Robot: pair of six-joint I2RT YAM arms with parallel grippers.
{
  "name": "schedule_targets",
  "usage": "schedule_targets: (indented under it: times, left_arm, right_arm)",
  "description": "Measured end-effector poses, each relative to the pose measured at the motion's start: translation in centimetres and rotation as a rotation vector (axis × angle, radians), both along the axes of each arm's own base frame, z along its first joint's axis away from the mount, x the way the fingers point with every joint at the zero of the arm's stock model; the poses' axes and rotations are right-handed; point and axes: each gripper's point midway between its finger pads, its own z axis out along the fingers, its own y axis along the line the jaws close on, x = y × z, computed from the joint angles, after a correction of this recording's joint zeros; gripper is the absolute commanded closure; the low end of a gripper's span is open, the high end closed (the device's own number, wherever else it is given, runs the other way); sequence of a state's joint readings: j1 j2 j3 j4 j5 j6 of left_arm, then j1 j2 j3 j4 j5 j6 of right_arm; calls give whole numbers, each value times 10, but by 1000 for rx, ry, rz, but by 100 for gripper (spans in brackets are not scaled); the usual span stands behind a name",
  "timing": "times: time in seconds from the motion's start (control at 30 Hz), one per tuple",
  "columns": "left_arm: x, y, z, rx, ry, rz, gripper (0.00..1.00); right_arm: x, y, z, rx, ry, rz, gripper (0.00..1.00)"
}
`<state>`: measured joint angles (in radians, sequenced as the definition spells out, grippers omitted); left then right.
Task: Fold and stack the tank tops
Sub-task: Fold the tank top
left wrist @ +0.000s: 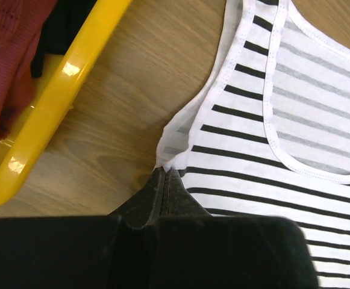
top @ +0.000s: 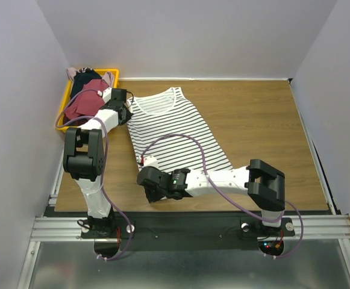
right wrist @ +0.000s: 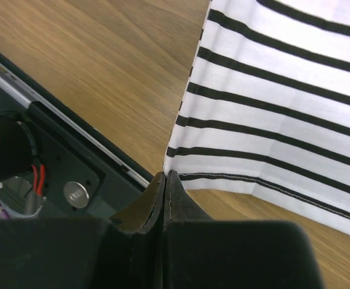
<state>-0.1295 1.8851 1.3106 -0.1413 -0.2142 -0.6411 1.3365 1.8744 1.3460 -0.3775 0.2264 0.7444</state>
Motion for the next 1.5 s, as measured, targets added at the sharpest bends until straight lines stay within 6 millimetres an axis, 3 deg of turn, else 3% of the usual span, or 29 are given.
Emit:
schedule_targets:
  times: [0.17,0.3,0.57,0.73,0.97,1.13,1.4,1.47,1.5]
  left_arm:
    - [-3,-4,-1,0,16,-7,100]
    - [3,-20,8,-6,-2,-33,100]
    - [24,-68,17,-30,-35,-100,100]
    - [35,-99,5,-34,-16,-136,100]
    - [40,-135,-15,-41,14,-178,100]
    - [40,-149,-15,-45,18,-194,100]
    - [46,-154,-5,-55,-5,-196,100]
    - [46,-154,-7,-55,-1,-196,92]
    - [47,-155,-8,-57,0,-200,76]
  right_arm:
    - [1,4,4,17,-2,0,100]
    - [6,-6,1,11,1,-17,100]
    - [31,-52,8,23,5,-123,100]
    - [46,-83,9,37,6,-199,100]
    - [56,-126,-13,-2,22,-287,100]
    - [56,-145,-24,-17,35,-323,100]
    - [57,-155,-31,-12,42,-353,100]
    - [57,-155,-32,-12,42,-358,96]
    - [57,-155,-32,-11,42,-362,92]
